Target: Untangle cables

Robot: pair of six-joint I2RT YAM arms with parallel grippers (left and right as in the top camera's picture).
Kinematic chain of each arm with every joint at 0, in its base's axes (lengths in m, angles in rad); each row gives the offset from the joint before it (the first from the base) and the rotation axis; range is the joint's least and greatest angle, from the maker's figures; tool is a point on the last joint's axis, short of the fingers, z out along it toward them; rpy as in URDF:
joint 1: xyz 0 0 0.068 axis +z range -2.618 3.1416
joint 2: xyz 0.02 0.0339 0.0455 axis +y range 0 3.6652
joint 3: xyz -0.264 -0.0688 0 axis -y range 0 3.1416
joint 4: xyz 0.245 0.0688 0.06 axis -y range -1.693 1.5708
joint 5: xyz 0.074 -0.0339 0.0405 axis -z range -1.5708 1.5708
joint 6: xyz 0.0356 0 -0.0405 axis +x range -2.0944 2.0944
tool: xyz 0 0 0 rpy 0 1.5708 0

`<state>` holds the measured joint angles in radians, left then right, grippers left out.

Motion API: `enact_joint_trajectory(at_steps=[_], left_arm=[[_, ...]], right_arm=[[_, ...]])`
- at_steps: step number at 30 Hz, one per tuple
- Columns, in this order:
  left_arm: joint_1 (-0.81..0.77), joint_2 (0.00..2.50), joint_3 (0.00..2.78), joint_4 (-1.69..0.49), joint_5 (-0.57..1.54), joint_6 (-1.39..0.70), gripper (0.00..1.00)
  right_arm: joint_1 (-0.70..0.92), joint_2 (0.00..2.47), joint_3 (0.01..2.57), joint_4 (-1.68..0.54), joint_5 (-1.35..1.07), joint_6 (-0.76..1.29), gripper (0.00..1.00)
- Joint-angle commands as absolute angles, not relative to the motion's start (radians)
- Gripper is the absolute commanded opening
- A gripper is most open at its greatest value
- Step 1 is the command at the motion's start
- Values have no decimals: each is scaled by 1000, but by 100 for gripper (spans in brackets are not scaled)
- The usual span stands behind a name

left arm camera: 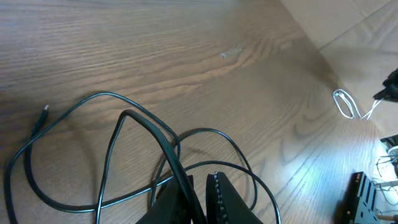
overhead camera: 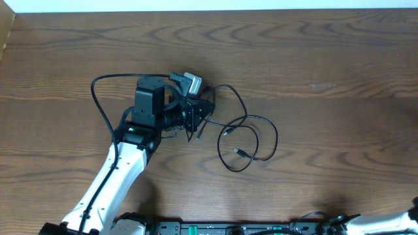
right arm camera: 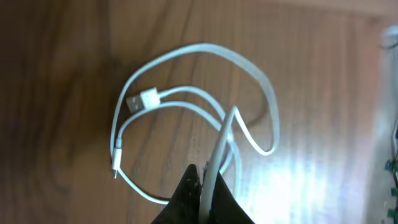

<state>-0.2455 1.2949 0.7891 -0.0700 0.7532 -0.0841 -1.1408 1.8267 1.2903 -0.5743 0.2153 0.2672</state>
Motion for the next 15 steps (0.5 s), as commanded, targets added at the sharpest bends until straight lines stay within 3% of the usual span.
enact_joint_trajectory(at_steps=[1,15], left_arm=[[-249,1285,788,-66,726,-119,14],[-249,1285,788,-66,722,-133,14]], right_arm=[[-1142,1921,1339,-577,161,249,1],[-1135,1969,1463,-705,166,255,3]])
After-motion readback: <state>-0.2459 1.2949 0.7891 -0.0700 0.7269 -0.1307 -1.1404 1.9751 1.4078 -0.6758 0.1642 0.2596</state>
